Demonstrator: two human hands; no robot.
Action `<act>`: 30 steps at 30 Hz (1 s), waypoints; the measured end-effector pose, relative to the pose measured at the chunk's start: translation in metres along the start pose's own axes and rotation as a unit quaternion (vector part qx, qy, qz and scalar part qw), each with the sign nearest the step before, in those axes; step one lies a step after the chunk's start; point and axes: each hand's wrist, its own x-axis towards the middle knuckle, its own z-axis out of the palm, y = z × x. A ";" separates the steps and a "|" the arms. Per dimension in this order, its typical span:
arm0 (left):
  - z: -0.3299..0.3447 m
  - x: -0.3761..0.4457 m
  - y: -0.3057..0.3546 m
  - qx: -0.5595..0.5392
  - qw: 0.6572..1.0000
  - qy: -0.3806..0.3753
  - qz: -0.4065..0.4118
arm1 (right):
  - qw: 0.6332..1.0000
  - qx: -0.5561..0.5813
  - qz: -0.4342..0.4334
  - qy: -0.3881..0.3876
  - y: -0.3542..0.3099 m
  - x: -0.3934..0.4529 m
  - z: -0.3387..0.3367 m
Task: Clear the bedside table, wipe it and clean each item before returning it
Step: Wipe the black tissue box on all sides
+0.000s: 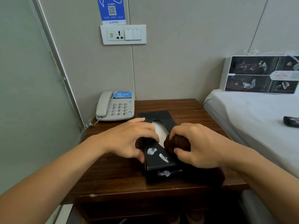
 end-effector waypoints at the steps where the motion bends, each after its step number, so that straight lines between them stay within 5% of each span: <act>1: 0.002 -0.001 0.000 -0.006 1.000 0.008 0.006 | 1.000 0.012 -0.003 -0.011 -0.003 -0.003 -0.001; 6: 0.008 -0.004 0.006 -0.049 0.998 0.041 -0.003 | 0.996 0.018 0.074 0.055 0.008 0.011 -0.004; 10: 0.010 -0.005 0.004 -0.049 0.998 0.041 0.002 | 0.998 0.037 0.043 -0.012 -0.003 -0.004 -0.003; 14: 0.012 -0.003 0.003 -0.042 0.998 0.038 -0.006 | 0.994 0.006 0.095 0.056 0.005 0.005 -0.006; 18: 0.013 -0.004 0.004 -0.038 0.999 0.033 -0.013 | 0.999 0.005 0.043 -0.030 -0.006 -0.008 -0.008; 23: 0.016 0.000 0.009 -0.009 0.998 0.052 -0.040 | 0.994 -0.008 0.099 0.047 0.011 0.006 -0.012; 27: 0.017 -0.001 0.015 0.012 0.997 0.053 -0.059 | 0.998 0.030 0.055 -0.033 0.000 -0.005 -0.015; 30: 0.018 -0.004 0.022 0.025 0.995 0.047 -0.084 | 0.992 0.046 0.101 0.051 0.019 -0.001 -0.027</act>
